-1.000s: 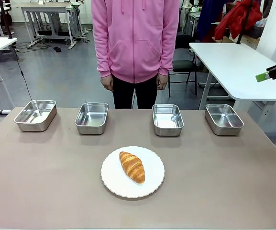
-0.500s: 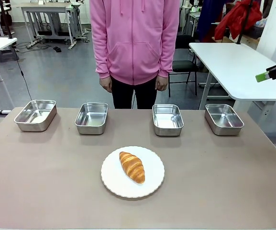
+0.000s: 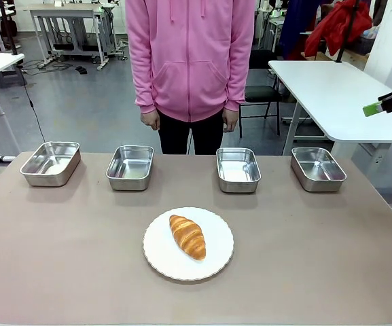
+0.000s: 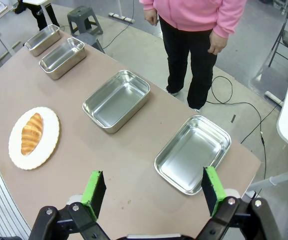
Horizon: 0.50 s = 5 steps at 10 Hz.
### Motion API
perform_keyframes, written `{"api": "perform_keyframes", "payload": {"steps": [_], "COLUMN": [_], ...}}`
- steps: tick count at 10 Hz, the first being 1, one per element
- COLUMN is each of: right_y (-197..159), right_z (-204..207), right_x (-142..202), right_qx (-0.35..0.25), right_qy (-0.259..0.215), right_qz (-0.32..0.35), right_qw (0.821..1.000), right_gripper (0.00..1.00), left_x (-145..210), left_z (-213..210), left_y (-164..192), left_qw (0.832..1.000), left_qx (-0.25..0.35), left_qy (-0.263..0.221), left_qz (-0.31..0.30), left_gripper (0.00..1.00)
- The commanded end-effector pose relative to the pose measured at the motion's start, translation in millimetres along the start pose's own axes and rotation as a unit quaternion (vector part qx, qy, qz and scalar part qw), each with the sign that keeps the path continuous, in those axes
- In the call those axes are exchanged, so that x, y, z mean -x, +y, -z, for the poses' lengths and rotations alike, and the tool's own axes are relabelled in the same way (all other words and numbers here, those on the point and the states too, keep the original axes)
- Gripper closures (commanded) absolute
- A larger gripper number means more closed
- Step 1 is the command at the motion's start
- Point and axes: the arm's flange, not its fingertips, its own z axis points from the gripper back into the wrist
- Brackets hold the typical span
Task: Place the bread in the container.
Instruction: Place the Butter Roll into the Airtight Container indicated by the human.
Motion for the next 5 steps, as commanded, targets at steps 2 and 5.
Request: {"api": "perform_keyframes", "payload": {"steps": [2, 5], "right_y": [-0.7, -0.7], "right_z": [0.4, 0.4], "right_x": [-0.9, -0.9], "right_qx": [-0.004, -0.004], "right_qy": [-0.007, -0.007], "right_qz": [-0.004, -0.004], "right_qw": [1.000, 1.000], "right_gripper": [0.00, 0.00], "left_x": [-1.0, -1.0], "left_z": [-2.2, -2.2], "left_y": [1.1, 1.1], "left_qw": [1.000, 1.000], "left_qx": [-0.001, -0.001], "left_qy": [-0.001, -0.001], "left_qz": [0.004, 0.004], "left_gripper": [0.00, 0.00]}}
